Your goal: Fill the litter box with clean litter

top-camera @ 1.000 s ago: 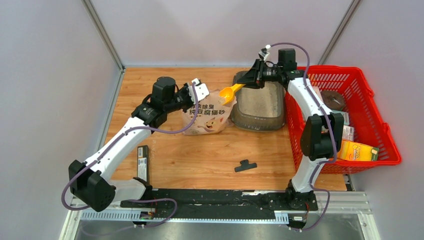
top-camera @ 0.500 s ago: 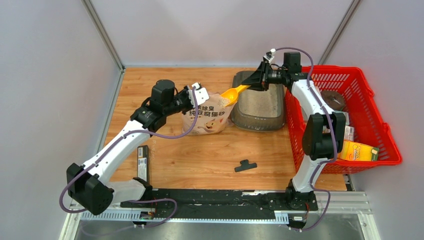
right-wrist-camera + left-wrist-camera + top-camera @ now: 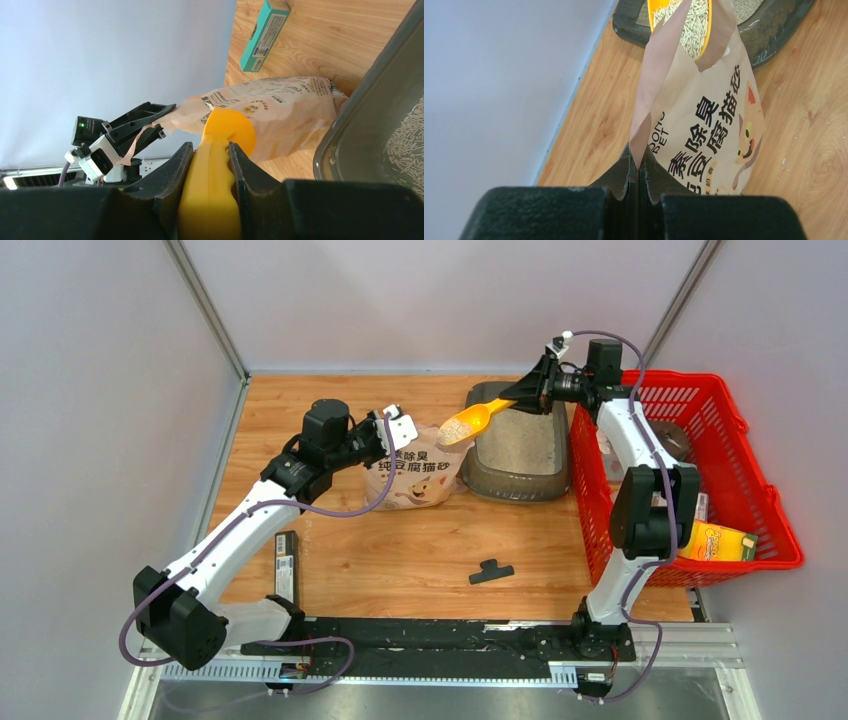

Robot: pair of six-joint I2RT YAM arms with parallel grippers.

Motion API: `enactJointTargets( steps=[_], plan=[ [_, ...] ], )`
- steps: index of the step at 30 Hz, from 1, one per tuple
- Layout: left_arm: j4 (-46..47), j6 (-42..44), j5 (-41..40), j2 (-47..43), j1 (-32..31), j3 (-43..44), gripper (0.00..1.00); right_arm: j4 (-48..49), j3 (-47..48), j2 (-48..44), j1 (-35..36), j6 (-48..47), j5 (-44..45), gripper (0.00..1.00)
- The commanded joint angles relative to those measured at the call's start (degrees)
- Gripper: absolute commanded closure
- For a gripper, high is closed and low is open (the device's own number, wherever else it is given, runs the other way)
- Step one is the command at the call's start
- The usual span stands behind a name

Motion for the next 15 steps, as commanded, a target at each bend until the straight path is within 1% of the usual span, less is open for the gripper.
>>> enactJointTargets(
  steps=[1,9,15],
  plan=[
    [12.4,1.6,1.2,-2.1,-0.1,4.2,1.00,3.3,1.8,-1.8,-1.3,0.8,-0.5,1.00],
    [12.3,2.2,0.8,-2.1,-0.1,4.3,1.00,3.6,2.4,-1.9,-3.4,1.3,-1.1,1.00],
    [11.6,2.5,0.2,-0.9,-0.1,5.1,1.00,5.7,2.7,-2.8,-5.9,3.8,-2.3,1.00]
  ],
)
